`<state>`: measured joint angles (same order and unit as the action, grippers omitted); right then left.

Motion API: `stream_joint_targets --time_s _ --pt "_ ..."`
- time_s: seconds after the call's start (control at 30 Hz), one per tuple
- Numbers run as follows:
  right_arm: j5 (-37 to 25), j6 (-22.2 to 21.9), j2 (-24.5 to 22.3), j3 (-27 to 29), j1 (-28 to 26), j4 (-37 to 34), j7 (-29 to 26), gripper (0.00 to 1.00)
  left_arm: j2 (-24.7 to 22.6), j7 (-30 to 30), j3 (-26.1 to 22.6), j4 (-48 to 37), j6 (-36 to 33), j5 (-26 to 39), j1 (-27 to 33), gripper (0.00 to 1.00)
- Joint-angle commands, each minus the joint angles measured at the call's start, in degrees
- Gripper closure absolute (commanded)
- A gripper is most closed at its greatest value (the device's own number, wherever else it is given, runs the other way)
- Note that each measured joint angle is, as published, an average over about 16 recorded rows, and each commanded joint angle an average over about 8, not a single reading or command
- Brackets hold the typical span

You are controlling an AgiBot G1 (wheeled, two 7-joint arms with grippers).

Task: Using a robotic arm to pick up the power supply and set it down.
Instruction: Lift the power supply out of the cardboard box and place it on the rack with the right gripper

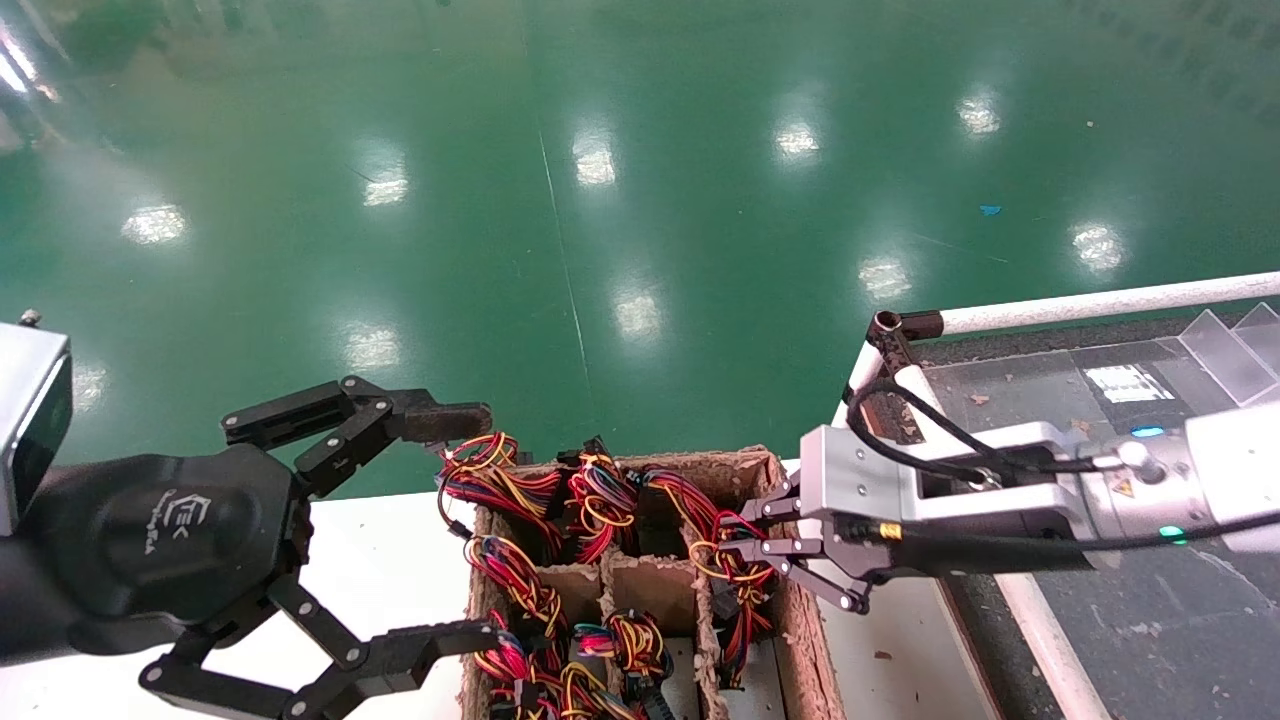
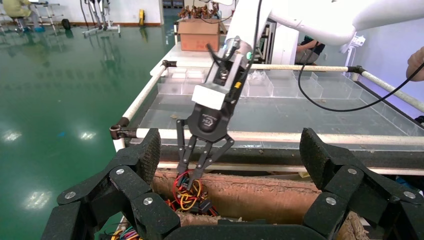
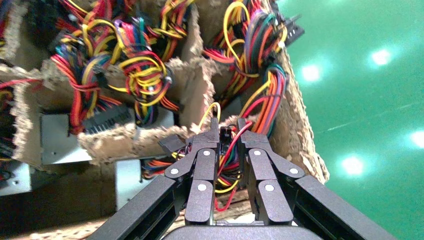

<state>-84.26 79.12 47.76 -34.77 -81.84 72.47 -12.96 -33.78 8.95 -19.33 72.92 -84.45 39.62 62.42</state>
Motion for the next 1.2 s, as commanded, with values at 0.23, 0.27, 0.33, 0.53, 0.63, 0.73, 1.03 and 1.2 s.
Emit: stream_joint_targets --time_s 0.23,0.27,0.33,0.53,0.63,0.73,1.03,1.2 --pt "3.52 -2.73 -2.75 3.12 2.42 5.05 2.74 1.00 0.00 0.00 -0.01 0.00 0.00 -0.01 0.00 0.00" --pt "4.22 -3.02 -2.96 3.63 2.63 5.12 3.70 1.00 0.00 -0.01 -0.01 0.00 0.00 -0.01 0.00 0.00" --pt "5.85 -3.55 -3.44 4.79 3.07 5.23 5.71 1.00 0.01 -0.01 -0.01 0.00 0.01 -0.01 0.00 0.00" --pt "10.65 -4.44 -4.97 8.17 3.81 5.42 10.18 1.00 0.01 -0.01 -0.02 0.00 0.01 -0.01 0.01 0.00" --pt "12.97 -4.42 -5.77 9.86 3.54 5.49 11.89 1.00 0.01 -0.01 -0.02 0.00 0.01 -0.02 0.01 0.00" --pt "15.34 -4.14 -6.70 11.63 2.90 5.54 13.40 1.00 0.01 -0.01 -0.03 0.00 0.01 -0.02 0.01 0.00" --pt "21.89 -2.45 -10.31 16.74 0.11 5.57 16.09 1.00 0.01 -0.02 -0.04 0.00 0.02 -0.03 0.01 0.00" --pt "24.25 -2.19 -12.82 19.40 -1.24 5.53 17.02 1.00 0.02 -0.02 -0.04 0.00 0.02 -0.03 0.01 0.00"
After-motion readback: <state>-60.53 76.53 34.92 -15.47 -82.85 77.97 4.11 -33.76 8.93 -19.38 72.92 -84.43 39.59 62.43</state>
